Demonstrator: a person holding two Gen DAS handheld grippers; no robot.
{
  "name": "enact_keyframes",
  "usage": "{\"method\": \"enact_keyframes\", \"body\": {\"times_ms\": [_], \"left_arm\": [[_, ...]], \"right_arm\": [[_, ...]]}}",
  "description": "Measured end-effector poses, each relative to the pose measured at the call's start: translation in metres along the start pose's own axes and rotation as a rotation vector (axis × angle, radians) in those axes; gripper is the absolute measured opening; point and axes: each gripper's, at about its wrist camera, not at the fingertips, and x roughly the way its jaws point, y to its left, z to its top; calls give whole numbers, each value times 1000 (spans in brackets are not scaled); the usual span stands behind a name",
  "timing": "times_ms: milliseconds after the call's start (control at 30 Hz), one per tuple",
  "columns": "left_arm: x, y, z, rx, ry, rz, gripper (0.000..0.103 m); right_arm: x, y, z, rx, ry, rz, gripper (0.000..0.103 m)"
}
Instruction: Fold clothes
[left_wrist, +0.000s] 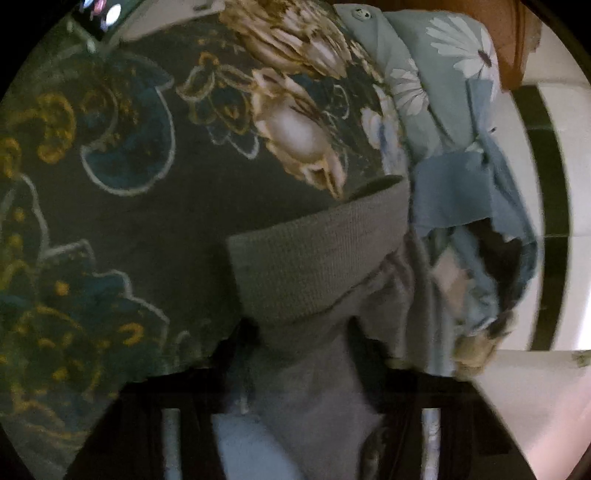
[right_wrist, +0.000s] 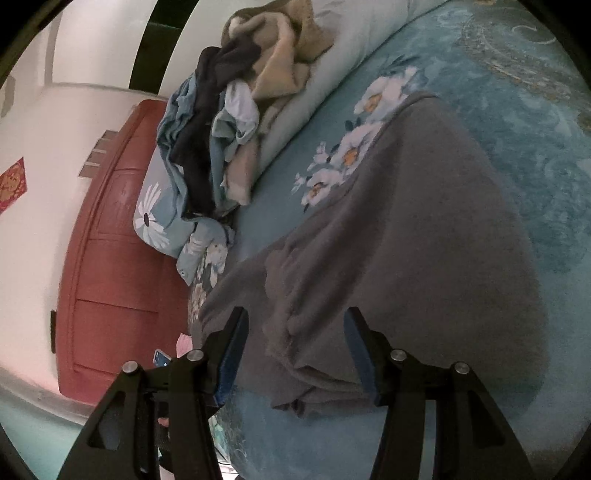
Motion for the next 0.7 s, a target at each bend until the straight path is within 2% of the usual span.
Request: {"method": "enact_keyframes", "body": {"times_ms": [67,100,300,400,533,633,700], "left_arm": [[-7,-13,-2,56,-19,29,19],[-13,-22,-5,93,-35,32,18],[-57,-110,-44,452,-129,53,15],[-77,-165,-84,664,-161,39,15],[-80,-222,-143,867,-141,-15,15],[-66,-255,-195,979,-78,-61,15],[-48,-269,-234,1057,-25,-66,15]], "right_arm": [[-1,-3,0,11,-5,11,55],[-3,-4,0,17,-10,19,55],[-20,-7,1,51,-65,64,55],[-42,-3,-1,42,-137,77,55],[-78,-4,-2,36,-262,76,55],[-100,-12,0,71,-350,59,55],[-112,-22,1,121,-401,42,55]]}}
